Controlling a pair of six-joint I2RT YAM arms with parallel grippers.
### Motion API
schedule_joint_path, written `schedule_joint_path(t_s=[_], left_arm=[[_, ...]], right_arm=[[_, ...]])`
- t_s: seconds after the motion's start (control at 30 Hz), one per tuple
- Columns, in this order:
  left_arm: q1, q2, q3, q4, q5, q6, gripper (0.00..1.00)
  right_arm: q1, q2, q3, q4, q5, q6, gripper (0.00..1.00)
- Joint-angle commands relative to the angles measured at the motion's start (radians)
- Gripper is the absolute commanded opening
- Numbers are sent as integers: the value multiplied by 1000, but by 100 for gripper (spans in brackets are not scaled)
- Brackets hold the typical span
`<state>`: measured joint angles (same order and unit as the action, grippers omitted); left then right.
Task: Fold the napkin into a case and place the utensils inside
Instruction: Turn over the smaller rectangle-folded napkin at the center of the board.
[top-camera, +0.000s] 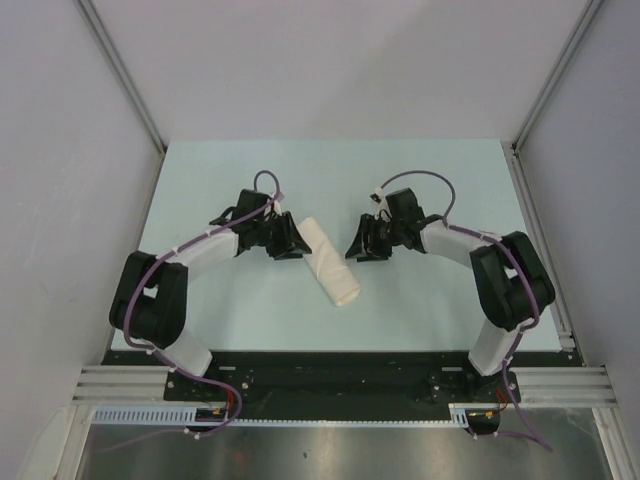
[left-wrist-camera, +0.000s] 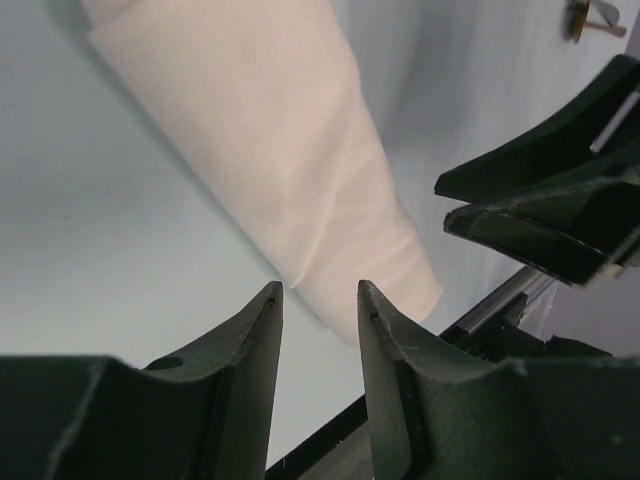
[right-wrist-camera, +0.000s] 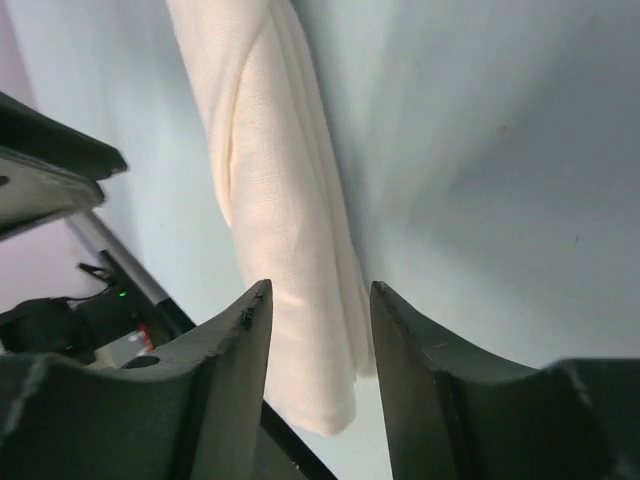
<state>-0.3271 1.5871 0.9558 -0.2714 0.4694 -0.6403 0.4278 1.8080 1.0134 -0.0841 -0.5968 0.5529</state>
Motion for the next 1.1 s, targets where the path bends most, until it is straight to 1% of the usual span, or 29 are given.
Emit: schedule_joint_path(t_s=[0.0,0.03,0.07,0.1,0.17,0.2,0.23,0.3,0.4,0.5,0.57,0.6,0.73,0.8,0.83,0.87,0.9,0.93,0.97,1.0,1.03,1.07], left_arm=[[-27,20,34,109,75,-64,40],[-27,34,34,116,74,-68,40],[-27,39,41,116,68,-74,39],[-27,45,47,115,64,-73,39],[-27,72,76,106,40,-74,39],[-27,89,87,112,40,-79,39],[-27,109,101,110,40,-81,38],[-27,181,158,83,32,-71,38],[-27,263,228,44,-8,-61,37],[-27,332,279,15,-66,-39,38],[-26,372,317,-18,-92,-19,38],[-20,413,325,-28,-72,-15,38],[-16,444,353,-34,-61,-4,38],[-18,426,353,-38,-61,-1,38],[-17,381,342,-34,-66,2,38],[-15,358,337,-35,-72,2,40],[-13,329,334,-38,-78,2,41],[-10,276,324,-45,-77,2,42],[-7,240,317,-51,-83,2,43],[0,206,307,-52,-89,-1,43],[5,170,278,-46,-104,4,44],[8,89,264,-45,-115,7,45]], right_arm=[[107,-182,106,-271,225,-150,49],[126,-199,105,-281,264,-139,50],[170,-217,94,-272,272,-119,50],[190,-252,58,-210,273,-70,50],[222,-269,8,-123,227,-16,49],[242,-272,-48,-30,215,34,47],[246,-268,-73,13,198,47,45],[246,-251,-110,73,180,56,39],[233,-191,-147,112,178,29,34],[217,-135,-165,121,176,4,30],[209,-111,-182,126,190,-4,29],[207,-105,-183,122,202,-5,29],[204,-95,-168,93,238,-25,29],[209,-111,-128,21,276,-42,29],[218,-124,-109,-3,291,-47,29],[239,-153,-67,-63,311,-57,30],[258,-163,-35,-103,368,-61,31],[275,-173,-6,-193,400,-64,33],[316,-180,25,-236,434,-62,34],[337,-191,83,-274,509,-48,38],[360,-193,102,-302,543,-36,40],[386,-193,120,-337,567,-18,42]])
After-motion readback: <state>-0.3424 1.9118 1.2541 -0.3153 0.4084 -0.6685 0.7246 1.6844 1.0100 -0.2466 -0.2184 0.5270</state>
